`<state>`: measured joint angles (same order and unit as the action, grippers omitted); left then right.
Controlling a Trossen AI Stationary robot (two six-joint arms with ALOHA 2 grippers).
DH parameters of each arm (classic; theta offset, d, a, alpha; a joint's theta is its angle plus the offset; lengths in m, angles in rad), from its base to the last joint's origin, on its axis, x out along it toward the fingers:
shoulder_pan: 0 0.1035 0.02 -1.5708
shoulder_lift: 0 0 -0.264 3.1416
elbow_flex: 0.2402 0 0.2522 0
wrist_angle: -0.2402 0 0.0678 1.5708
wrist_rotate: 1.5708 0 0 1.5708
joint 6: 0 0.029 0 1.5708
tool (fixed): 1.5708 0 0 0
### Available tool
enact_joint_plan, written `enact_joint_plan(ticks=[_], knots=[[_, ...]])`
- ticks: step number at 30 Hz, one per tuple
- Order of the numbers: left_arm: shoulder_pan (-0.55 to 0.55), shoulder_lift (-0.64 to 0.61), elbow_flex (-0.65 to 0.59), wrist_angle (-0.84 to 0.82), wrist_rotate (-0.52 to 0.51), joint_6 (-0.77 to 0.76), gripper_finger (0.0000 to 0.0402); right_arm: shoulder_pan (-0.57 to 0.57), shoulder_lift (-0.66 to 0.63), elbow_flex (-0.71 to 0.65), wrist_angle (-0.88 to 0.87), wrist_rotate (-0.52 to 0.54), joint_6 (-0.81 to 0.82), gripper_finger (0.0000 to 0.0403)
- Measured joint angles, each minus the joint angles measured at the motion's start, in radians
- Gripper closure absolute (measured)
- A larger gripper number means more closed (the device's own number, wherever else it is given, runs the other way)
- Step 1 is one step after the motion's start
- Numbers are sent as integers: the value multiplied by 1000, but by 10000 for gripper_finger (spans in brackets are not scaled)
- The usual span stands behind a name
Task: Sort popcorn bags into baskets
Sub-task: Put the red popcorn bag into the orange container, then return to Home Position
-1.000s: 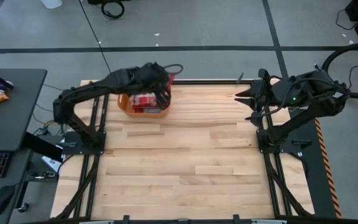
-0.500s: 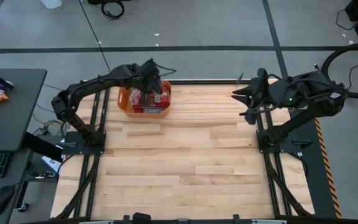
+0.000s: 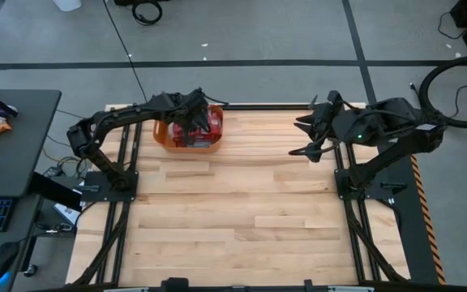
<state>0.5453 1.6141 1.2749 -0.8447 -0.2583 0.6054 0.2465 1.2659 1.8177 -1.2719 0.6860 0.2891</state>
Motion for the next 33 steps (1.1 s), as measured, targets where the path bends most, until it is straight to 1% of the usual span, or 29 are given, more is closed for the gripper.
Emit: enact_joint_plan(ticks=[2, 4, 5, 7, 10, 14, 18, 24, 29, 33], knots=[[1, -14, 13, -17, -8, -75, 316, -1, -5, -13, -1, -3, 10, 342], [2, -40, 17, -34, 8, -151, 311, -6, -23, -34, -1, -23, 26, 353], [5, -53, 18, -42, 30, -182, 310, -12, -37, -44, 0, -43, 31, 360], [14, -77, 17, -57, 104, -236, 310, -24, -73, -78, 1, -85, 43, 375], [29, -124, 5, -60, 211, -313, 309, -44, -135, -149, 20, -102, 56, 395], [37, -170, -28, -67, 292, -393, 309, -73, -223, -255, 102, -113, 82, 389], [36, -246, -97, -28, 367, -461, 309, -94, -301, -360, 230, -174, 85, 386], [27, -393, -220, 70, 395, -577, 309, -121, -405, -518, 359, -250, 94, 397], [26, -514, -293, 129, 395, -676, 309, -145, -514, -671, 488, -268, 122, 388], [26, -608, -345, 191, 395, -749, 308, -160, -600, -790, 605, -274, 151, 393]])
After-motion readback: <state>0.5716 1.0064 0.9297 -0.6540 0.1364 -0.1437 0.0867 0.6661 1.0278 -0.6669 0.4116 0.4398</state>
